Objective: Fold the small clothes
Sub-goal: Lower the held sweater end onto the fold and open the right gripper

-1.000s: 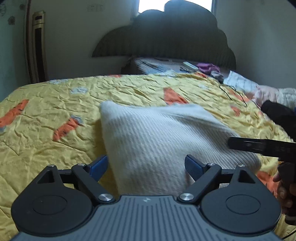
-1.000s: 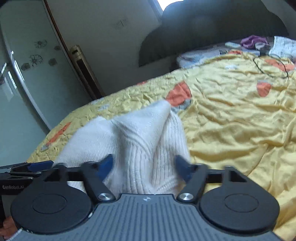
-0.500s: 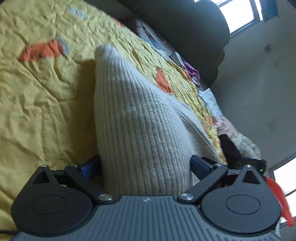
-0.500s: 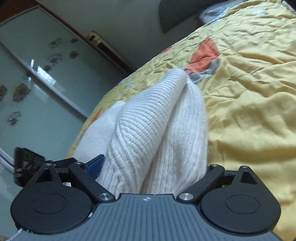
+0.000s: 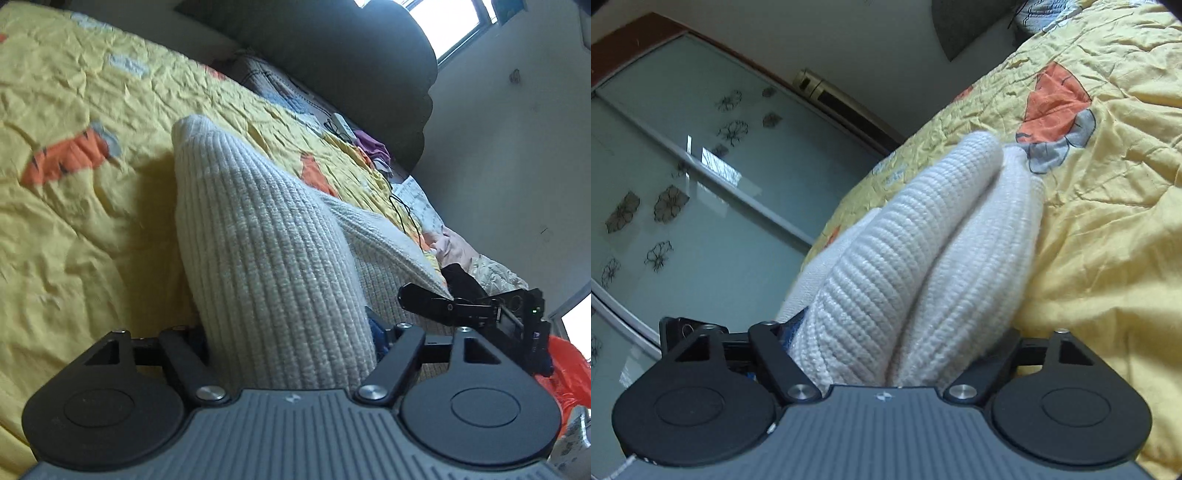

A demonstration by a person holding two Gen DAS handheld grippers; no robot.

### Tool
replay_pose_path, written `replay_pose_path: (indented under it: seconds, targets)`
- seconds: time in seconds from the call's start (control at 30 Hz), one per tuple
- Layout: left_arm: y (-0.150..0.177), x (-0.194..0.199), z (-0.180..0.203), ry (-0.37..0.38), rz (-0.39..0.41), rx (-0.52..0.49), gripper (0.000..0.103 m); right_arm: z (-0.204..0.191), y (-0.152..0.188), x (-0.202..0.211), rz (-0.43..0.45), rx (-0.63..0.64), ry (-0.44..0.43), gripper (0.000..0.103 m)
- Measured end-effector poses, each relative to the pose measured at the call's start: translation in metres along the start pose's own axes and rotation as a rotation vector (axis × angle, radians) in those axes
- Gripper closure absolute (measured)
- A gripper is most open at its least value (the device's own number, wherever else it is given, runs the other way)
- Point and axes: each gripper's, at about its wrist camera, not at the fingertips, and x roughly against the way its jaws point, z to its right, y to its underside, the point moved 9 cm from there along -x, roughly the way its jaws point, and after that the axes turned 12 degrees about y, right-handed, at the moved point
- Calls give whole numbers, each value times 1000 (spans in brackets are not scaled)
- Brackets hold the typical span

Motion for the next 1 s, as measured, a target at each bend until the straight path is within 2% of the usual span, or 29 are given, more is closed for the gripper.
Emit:
replay_pose_path:
  seconds: [0.07,0.13,0.23,0.3,0.43,0.53,0.63,0.7,0.77,0.8,0.87,0.9,0.97,1.0]
  targets:
    - [-9,11,-4,-35,26,-32,28,-10,-1,-6,18,53,22,26]
    - [-12,15,-10,-70,43,-43,27,-9,-3,-15,30,61,83,29]
    - [-6,19,-23,-86,28,51,22,4,-1,-27,34,78,197,29]
    - [-4,29,-19,-87,44,41,22,8,2,-21,40,59,211,24]
    - [3,55,-1,-177,71,-70,22,6,7,15,122,118,328,24]
    - [14,71,18,-298,98,-185,20,-9,16,49,227,255,474,24]
    - [30,73,26,-371,89,-264,19,-37,33,67,288,367,475,25]
    - [37,63,21,-385,59,-259,16,-41,43,58,250,430,520,26]
    - [38,59,15,-375,52,-203,15,-25,49,39,192,469,630,25]
    - [39,61,16,-369,52,-173,16,-17,49,37,183,435,644,19]
    - [44,69,25,-376,64,-187,16,-19,51,49,212,352,601,22]
    - [48,74,30,-402,76,-216,16,-27,56,57,239,353,591,25]
    - [57,81,37,-461,93,-251,16,-39,64,64,273,398,604,22]
    - [62,83,40,-478,100,-255,16,-41,68,64,274,422,615,17]
